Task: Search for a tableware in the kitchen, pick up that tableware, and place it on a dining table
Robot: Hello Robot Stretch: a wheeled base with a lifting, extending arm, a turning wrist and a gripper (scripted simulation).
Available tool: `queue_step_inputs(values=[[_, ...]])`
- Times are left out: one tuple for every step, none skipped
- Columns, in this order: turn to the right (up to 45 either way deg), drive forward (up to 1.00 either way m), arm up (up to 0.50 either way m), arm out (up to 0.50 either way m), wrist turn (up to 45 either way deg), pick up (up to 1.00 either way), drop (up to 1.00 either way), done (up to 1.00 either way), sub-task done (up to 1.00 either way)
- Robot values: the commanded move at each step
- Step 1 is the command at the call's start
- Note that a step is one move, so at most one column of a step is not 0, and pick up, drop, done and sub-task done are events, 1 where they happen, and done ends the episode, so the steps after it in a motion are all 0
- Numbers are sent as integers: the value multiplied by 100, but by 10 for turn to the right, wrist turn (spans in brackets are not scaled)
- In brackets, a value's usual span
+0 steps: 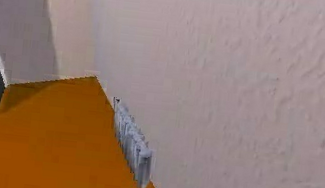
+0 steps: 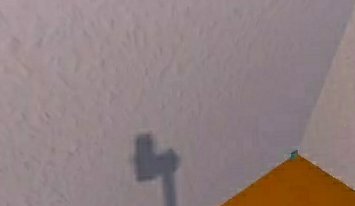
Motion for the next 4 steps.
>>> queue_step_inputs(values=[[-450,0,0,0,0,0,0,0,0],[-450,0,0,0,0,0,0,0,0],[-270,0,0,0,0,0,0,0,0],[0,5,0,0,0,0,0,0,0]])
